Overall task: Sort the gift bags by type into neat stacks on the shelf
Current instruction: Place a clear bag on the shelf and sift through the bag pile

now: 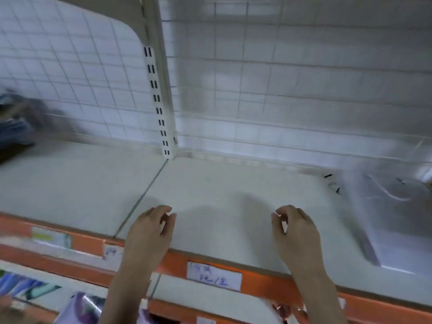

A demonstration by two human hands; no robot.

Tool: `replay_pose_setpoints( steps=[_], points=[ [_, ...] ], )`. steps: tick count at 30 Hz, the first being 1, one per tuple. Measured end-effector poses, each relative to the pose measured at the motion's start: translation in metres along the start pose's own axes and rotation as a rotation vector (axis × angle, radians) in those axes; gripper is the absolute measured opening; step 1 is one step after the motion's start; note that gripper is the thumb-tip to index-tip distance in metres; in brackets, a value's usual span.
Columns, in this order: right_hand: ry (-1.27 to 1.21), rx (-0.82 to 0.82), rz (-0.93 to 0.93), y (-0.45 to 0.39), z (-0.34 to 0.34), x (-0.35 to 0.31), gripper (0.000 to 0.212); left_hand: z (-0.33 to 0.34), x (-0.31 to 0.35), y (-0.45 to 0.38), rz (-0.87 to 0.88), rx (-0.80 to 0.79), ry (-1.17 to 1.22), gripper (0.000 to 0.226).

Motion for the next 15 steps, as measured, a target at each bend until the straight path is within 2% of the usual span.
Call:
replay_pose_setpoints(
  steps=[2, 6, 15],
  points=[
    [-0.033, -0.038, -0.024, 0.007, 0.029, -0.042, 0.009, -0.037, -0.047, -0.008, -0.059, 0.067, -0.041, 0.013],
    [-0.075, -0.133, -0.105, 0.017, 0.068, -0.108, 0.020, -0.085, -0.110, -0.020, -0.161, 0.117, -0.090, 0.014],
    [-0.102, -0.229, -0.117, 0.012, 0.106, -0.157, 0.035, -0.104, -0.149, -0.036, -0.161, 0.124, -0.040, 0.019]
  ],
)
Point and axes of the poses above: each hand's wrist, its own y-axis away from the middle knuckle, its own z-axis out of the palm, x = y × z, the point moved 6 cm from there along -y, towards the middle knuckle, and after that the axes turned 6 degrees about -z, right-handed, at the moved point
